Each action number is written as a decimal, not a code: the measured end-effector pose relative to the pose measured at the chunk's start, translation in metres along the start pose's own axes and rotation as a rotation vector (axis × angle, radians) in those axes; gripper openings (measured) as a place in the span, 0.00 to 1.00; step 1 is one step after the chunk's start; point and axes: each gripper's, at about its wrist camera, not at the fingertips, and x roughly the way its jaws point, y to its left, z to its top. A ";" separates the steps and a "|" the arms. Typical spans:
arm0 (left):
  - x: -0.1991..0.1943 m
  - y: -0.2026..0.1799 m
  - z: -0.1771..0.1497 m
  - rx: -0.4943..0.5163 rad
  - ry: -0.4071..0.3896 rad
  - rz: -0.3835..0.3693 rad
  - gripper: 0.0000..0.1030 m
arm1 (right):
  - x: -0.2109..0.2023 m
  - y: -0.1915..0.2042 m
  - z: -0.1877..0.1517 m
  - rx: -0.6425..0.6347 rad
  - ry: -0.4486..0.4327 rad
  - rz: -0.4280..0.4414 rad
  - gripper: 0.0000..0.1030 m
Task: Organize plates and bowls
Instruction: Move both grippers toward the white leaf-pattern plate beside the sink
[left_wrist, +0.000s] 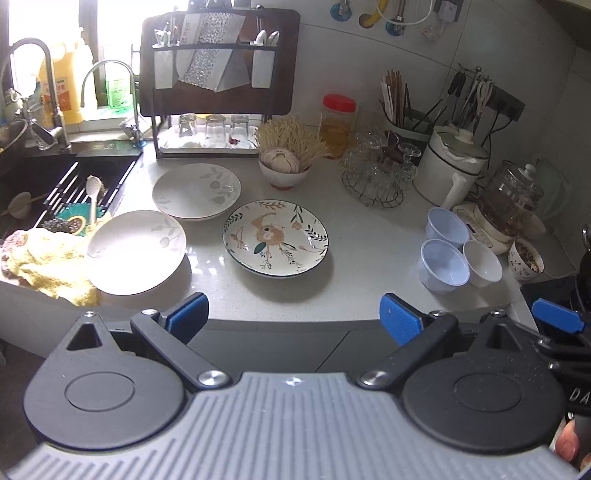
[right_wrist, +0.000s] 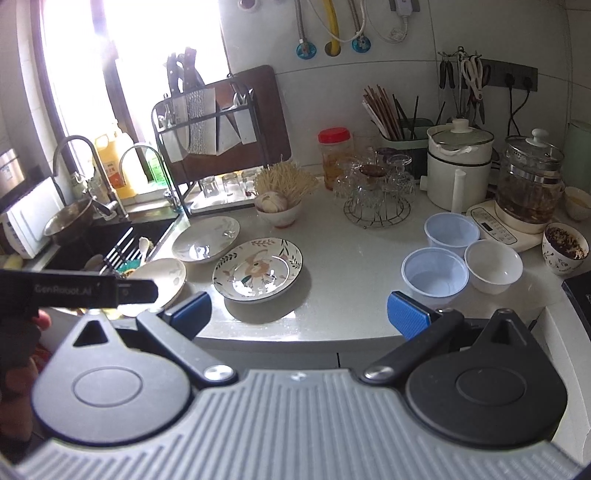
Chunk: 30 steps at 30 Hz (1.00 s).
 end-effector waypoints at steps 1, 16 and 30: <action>0.006 0.005 0.004 0.002 0.012 -0.005 0.98 | 0.004 0.002 0.001 0.010 0.008 0.000 1.00; 0.066 0.122 0.093 0.076 0.013 -0.033 0.98 | 0.081 0.080 0.048 0.087 -0.071 -0.047 1.00; 0.151 0.273 0.137 0.007 0.097 -0.123 0.98 | 0.179 0.172 0.060 0.092 -0.034 -0.009 0.93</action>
